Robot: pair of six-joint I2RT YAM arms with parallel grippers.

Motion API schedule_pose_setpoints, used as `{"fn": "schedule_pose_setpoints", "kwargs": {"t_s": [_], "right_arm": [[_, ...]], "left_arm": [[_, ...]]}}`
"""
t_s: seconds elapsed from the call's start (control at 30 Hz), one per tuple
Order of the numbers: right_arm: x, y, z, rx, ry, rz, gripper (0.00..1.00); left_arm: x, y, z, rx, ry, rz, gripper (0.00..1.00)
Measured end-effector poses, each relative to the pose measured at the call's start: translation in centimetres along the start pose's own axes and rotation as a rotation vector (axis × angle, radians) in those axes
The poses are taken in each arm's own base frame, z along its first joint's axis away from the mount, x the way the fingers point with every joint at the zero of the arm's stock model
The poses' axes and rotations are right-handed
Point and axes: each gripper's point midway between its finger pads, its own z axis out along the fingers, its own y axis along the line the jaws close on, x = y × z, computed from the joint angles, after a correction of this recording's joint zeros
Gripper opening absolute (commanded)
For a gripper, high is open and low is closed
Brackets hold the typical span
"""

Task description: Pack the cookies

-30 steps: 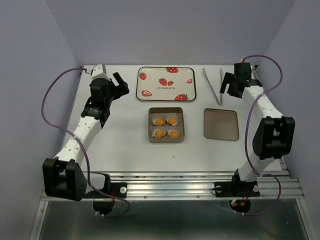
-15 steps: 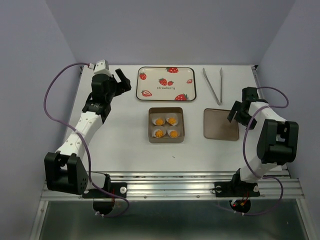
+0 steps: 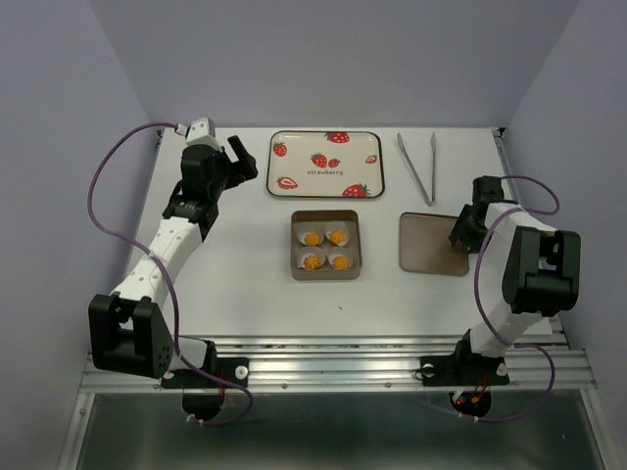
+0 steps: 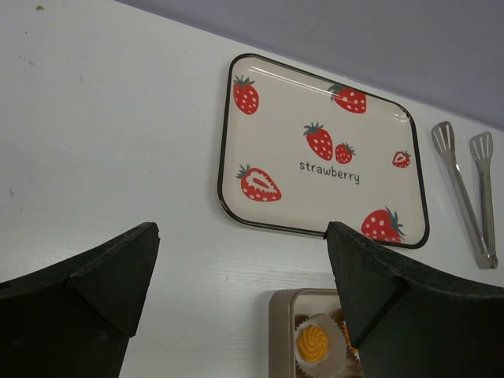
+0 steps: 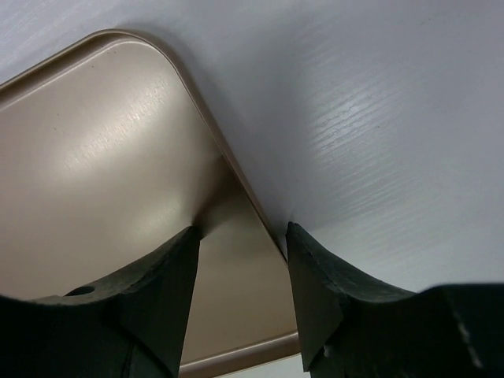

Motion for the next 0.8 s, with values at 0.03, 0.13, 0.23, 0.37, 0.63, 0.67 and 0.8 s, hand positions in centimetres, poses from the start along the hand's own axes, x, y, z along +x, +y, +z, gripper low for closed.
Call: {"fn": "schedule_pose_setpoints", "kwargs": {"t_s": [0.03,0.13,0.23,0.37,0.63,0.67,0.8], "right_arm": [[-0.1,0.0,0.0,-0.003,-0.003,0.002,0.52],[-0.3,-0.1,0.1,-0.006,-0.010,0.006,0.48],[-0.4,-0.2,0.3,-0.005,-0.014,0.009,0.45],[-0.4,-0.3,0.3,-0.005,-0.016,0.006,0.35],[-0.1,-0.2,0.2,-0.028,-0.015,-0.013,0.03],[0.1,-0.2,0.1,-0.033,-0.012,-0.019,0.01],[0.2,-0.1,-0.6,-0.053,-0.016,-0.024,0.01]], "left_arm": [[0.0,0.0,0.0,0.000,0.000,0.000,0.99],[0.0,0.0,0.0,0.002,0.000,0.000,0.99],[0.0,-0.1,0.0,0.003,0.001,0.000,0.99],[0.0,-0.1,0.0,0.007,0.002,0.000,0.99],[0.3,-0.9,-0.1,0.052,0.021,-0.001,0.99],[0.4,-1.0,-0.1,0.057,0.023,-0.001,0.99],[0.5,-1.5,-0.2,0.081,0.031,-0.003,0.99]]}}
